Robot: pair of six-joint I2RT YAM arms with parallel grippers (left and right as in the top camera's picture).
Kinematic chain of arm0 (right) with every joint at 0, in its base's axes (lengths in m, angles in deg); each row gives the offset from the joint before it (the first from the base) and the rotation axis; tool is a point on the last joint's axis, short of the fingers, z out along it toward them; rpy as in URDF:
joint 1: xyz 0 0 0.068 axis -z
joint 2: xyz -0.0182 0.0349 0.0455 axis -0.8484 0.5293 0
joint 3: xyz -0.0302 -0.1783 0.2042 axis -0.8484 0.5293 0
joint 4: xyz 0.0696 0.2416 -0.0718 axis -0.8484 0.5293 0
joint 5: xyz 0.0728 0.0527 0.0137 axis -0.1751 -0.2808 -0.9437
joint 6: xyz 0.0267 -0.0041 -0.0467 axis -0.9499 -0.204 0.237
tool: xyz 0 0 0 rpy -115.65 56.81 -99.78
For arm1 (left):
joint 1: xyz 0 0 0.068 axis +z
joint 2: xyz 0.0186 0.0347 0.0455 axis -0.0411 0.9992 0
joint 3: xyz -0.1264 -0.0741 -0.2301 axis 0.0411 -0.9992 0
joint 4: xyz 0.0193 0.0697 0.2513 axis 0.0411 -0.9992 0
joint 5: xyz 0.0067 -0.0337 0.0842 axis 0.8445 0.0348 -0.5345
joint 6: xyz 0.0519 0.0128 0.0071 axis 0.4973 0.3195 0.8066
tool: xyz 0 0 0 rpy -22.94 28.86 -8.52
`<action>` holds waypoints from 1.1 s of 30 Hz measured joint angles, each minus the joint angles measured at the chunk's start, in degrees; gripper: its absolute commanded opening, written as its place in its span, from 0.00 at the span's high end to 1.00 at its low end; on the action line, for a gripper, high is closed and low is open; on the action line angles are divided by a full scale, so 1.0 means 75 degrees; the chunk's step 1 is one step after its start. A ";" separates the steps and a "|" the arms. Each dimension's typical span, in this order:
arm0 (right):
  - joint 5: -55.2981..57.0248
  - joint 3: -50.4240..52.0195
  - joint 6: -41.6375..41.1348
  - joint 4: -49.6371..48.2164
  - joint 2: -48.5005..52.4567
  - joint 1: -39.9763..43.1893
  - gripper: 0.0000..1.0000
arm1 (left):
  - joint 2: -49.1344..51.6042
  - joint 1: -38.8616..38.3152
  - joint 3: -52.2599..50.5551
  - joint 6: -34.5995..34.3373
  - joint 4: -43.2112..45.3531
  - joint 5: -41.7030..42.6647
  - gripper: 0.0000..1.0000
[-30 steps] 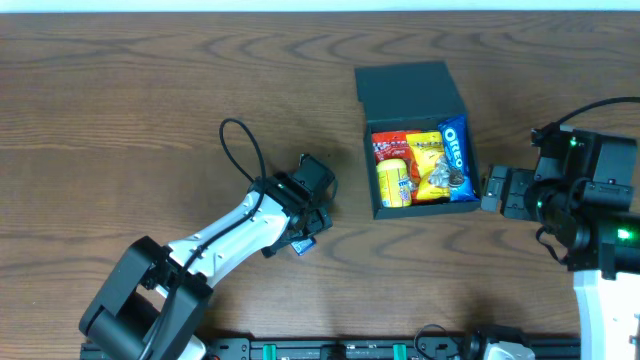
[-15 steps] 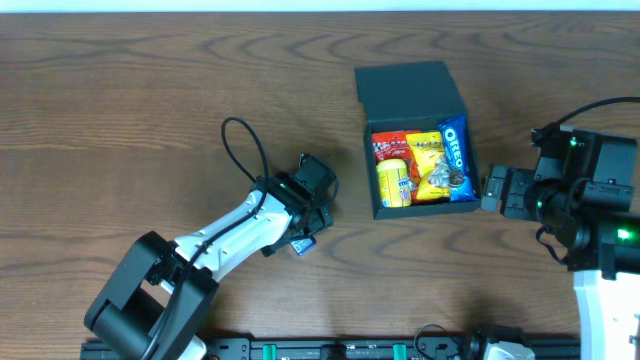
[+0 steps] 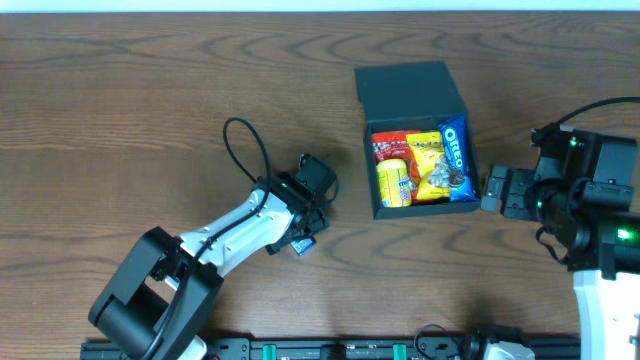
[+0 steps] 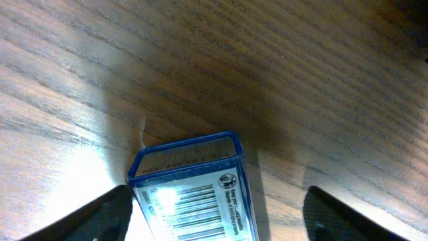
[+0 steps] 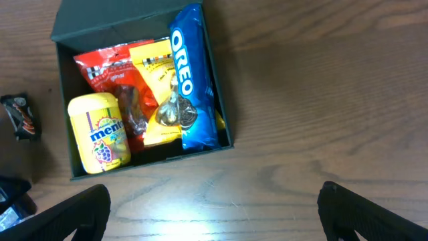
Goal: Pack container
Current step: 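Grasp the small blue-white box with the left gripper, then lift the blue box and lower it into the box beside the bottle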
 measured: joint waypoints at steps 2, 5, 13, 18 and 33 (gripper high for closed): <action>0.0003 0.0000 0.0000 0.0000 0.0000 0.0000 0.01 | 0.0000 0.0000 0.0000 -0.0012 0.0009 0.0000 0.30; 0.0003 0.0000 0.0000 0.0000 0.0000 0.0000 0.01 | 0.0000 0.0000 -0.0003 0.0003 0.0015 0.0003 0.34; 0.0003 0.0000 0.0000 0.0000 0.0000 0.0000 0.01 | 0.0000 0.0000 0.0000 0.0006 0.0015 0.0009 0.42; 0.0003 0.0000 0.0000 0.0000 0.0000 0.0000 0.01 | 0.0000 0.0000 0.0000 -0.0012 0.0070 0.0073 0.56; 0.0000 0.0000 0.0000 0.0000 0.0000 0.0000 0.01 | 0.0000 0.0000 0.0000 0.0006 0.0122 0.0099 0.78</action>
